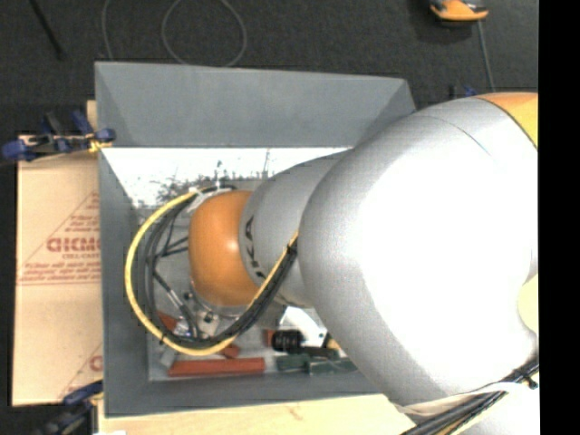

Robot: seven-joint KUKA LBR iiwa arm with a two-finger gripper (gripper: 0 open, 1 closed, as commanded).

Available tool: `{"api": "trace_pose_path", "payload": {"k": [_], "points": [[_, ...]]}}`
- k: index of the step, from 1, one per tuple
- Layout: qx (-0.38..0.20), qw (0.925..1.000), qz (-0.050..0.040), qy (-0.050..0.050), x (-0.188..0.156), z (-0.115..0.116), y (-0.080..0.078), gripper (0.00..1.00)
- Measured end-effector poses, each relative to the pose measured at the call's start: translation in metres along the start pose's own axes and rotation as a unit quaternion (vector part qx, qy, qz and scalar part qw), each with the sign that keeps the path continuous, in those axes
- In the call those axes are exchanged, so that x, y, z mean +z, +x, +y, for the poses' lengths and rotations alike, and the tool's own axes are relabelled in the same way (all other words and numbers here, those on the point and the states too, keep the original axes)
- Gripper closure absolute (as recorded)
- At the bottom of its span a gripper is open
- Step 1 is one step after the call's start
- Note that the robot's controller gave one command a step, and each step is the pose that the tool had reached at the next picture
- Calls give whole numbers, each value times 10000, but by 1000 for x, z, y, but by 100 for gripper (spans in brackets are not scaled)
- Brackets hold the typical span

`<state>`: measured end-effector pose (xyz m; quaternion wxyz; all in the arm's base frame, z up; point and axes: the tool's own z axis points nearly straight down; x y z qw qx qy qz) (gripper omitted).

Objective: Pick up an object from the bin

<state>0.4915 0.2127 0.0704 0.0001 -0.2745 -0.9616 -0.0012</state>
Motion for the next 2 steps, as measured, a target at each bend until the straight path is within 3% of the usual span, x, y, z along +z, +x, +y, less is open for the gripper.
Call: {"api": "trace_pose_path", "payload": {"k": [1, 2], "points": [[12, 10000, -5, 3, 0, 0, -1, 100], [-1, 10000, -29, -22, -77, 1, -3, 100]]}}
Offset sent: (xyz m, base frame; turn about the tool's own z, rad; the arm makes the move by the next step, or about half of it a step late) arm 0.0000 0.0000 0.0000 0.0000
